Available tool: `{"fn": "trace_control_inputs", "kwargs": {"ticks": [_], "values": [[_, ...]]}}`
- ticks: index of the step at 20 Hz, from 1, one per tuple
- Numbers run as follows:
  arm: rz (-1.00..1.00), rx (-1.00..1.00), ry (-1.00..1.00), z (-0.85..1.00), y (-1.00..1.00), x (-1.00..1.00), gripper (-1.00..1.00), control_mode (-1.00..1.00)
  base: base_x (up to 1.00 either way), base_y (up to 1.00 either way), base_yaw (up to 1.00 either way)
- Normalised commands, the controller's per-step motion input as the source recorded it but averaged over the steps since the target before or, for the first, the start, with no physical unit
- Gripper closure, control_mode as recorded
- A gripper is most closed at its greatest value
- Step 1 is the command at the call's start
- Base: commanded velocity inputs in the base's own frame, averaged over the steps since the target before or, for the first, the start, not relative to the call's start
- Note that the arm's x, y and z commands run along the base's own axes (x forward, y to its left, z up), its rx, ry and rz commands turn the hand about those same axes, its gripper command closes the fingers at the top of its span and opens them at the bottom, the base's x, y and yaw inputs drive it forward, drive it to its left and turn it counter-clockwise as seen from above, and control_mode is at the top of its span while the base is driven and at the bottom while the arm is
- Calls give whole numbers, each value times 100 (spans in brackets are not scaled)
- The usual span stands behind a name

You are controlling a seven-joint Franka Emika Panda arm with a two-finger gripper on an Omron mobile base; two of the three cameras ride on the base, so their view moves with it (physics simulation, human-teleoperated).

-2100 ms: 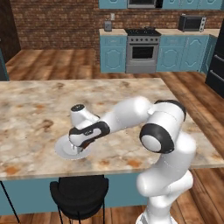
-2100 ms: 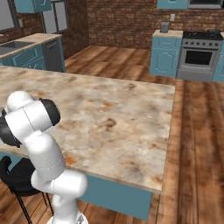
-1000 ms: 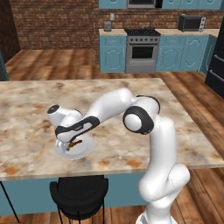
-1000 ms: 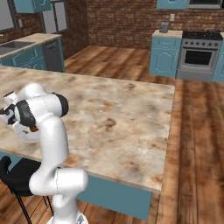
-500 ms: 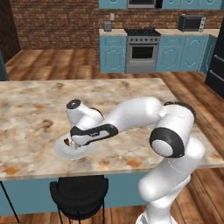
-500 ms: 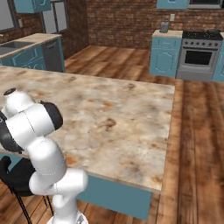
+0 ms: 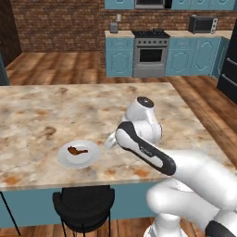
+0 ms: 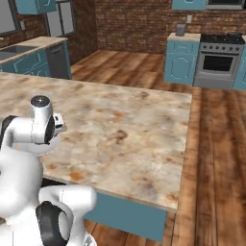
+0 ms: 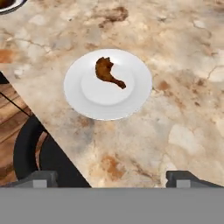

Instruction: Take the chicken drumsticks from the pan and place one on each plate on the dining counter.

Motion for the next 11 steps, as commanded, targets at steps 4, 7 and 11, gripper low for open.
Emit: {"fn": "trace_control_inputs", "kwargs": {"ticks": [4, 7, 11], "values": [[-14, 32, 0, 98, -100, -100, -100, -100, 0, 0, 0], [-17, 10, 0, 49, -100, -100, -100, -100, 0, 0, 0], [-20, 1, 0, 3, -94, -100, -100, -100, 0, 0, 0]]}}
